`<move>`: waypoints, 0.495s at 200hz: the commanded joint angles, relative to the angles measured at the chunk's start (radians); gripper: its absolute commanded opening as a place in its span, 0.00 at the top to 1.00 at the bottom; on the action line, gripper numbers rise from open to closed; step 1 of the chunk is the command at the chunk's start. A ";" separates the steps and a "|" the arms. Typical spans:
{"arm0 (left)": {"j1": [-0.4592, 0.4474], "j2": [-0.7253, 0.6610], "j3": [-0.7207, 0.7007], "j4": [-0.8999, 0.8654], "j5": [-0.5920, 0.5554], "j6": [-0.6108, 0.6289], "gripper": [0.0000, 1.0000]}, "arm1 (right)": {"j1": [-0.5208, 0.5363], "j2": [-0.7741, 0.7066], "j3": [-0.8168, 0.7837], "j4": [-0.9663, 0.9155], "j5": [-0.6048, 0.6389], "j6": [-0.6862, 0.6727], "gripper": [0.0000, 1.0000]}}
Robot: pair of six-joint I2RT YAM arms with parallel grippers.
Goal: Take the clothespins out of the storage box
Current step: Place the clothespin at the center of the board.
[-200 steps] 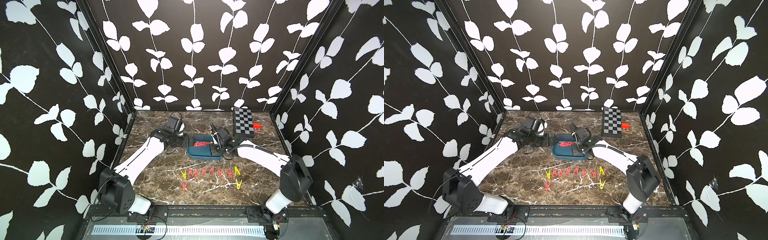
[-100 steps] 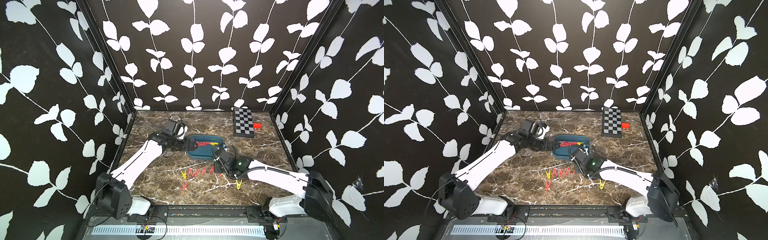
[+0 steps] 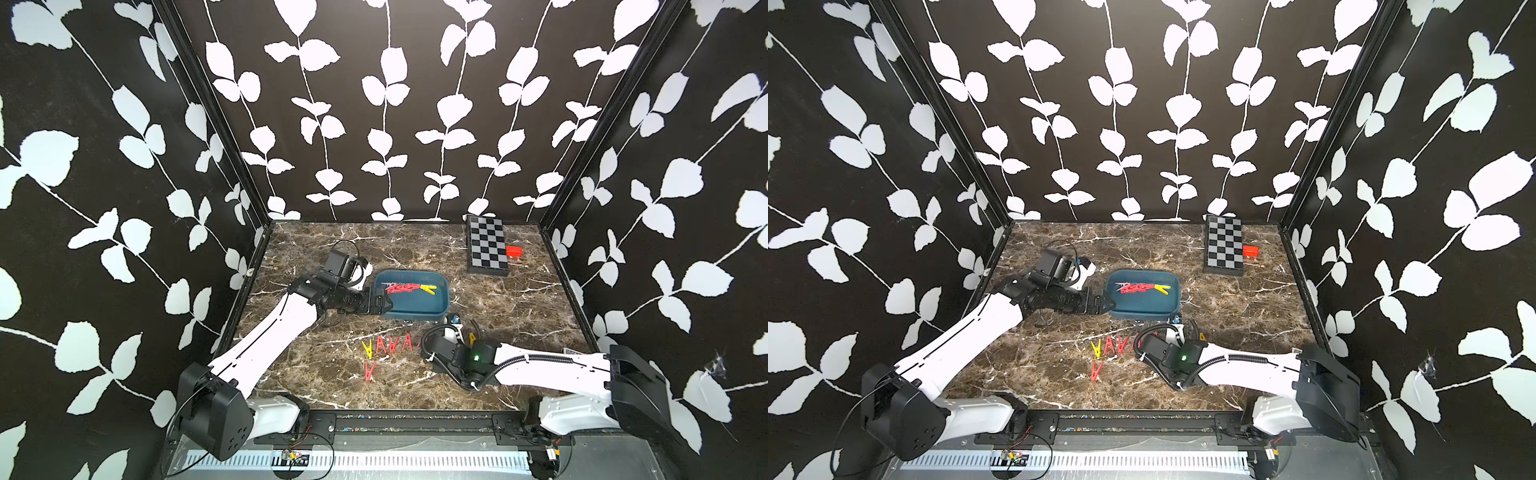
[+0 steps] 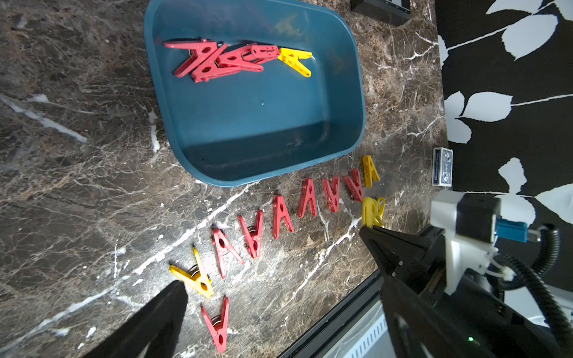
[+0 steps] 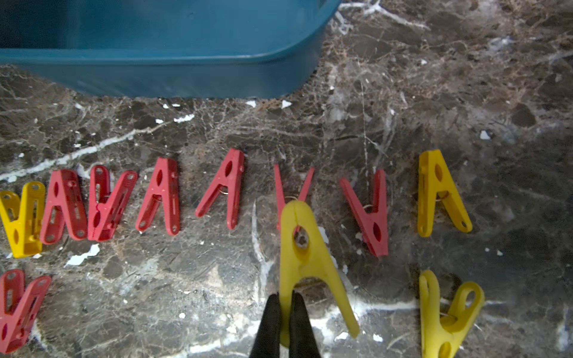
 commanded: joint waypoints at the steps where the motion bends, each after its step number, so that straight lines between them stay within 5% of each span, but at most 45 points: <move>1: -0.009 -0.025 -0.010 -0.011 0.017 0.010 0.01 | 0.013 -0.039 -0.033 -0.018 0.049 0.098 0.95; 99: -0.017 -0.024 -0.006 -0.007 0.005 -0.018 0.01 | 0.016 -0.048 -0.141 0.004 0.037 0.131 0.95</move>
